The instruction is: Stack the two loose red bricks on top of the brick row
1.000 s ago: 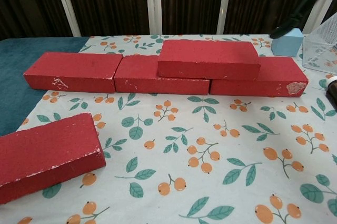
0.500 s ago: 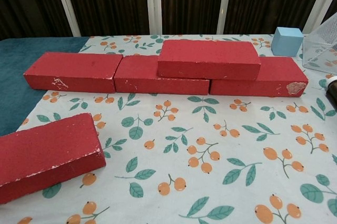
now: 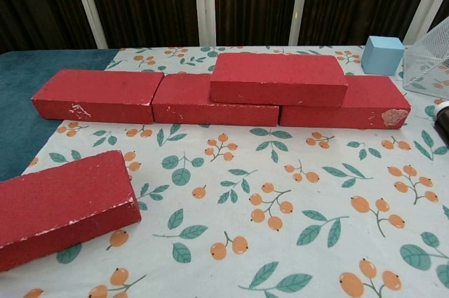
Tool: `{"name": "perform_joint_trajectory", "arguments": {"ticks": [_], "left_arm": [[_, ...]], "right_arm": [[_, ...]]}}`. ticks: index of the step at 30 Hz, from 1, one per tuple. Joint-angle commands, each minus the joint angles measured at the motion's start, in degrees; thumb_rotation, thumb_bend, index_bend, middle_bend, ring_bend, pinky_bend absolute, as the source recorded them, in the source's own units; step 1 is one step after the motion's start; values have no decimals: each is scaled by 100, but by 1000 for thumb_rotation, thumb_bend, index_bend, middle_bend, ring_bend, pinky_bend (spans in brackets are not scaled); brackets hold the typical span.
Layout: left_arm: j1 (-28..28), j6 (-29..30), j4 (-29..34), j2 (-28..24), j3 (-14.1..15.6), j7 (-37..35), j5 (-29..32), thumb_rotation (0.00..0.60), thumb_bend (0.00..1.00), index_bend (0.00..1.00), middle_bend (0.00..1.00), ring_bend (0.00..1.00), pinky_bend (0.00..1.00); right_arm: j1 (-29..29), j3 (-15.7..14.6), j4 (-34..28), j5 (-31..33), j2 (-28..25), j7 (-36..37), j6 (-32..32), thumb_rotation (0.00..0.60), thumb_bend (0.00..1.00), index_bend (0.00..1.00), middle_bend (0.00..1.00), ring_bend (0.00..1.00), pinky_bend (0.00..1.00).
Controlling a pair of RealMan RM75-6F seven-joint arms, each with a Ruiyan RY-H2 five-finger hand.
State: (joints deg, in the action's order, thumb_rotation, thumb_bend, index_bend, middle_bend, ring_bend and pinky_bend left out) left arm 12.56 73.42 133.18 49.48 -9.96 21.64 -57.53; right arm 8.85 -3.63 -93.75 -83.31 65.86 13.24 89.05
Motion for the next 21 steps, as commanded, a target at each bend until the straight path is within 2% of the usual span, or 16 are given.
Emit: {"name": "perform_joint_trajectory", "arguments": {"ticks": [1, 5, 9, 16, 21], "left_arm": [[495, -587, 181, -129, -61, 345, 617, 600, 0, 0, 0, 0, 46], [936, -884, 181, -72, 45, 939, 1083, 600, 0, 0, 0, 0, 46], [1350, -869, 181, 308, 106, 1390, 1743, 600, 0, 0, 0, 0, 46], [1830, -433, 181, 990, 228, 1991, 2528, 600, 0, 0, 0, 0, 46], [1999, 56, 181, 1459, 327, 2274, 2839, 600, 0, 0, 0, 0, 46]], "right_arm": [[-18, 14, 16, -27, -5, 25, -30, 600, 54, 0, 0, 0, 0], [-36, 62, 20, -68, 3, 102, -57, 600, 55, 0, 0, 0, 0], [-76, 115, 37, -69, 2, 145, -73, 600, 54, 0, 0, 0, 0], [-127, 221, 58, 7, 51, 95, -120, 600, 55, 0, 0, 0, 0], [-142, 267, 68, -11, 86, 55, -163, 600, 54, 0, 0, 0, 0]]}}
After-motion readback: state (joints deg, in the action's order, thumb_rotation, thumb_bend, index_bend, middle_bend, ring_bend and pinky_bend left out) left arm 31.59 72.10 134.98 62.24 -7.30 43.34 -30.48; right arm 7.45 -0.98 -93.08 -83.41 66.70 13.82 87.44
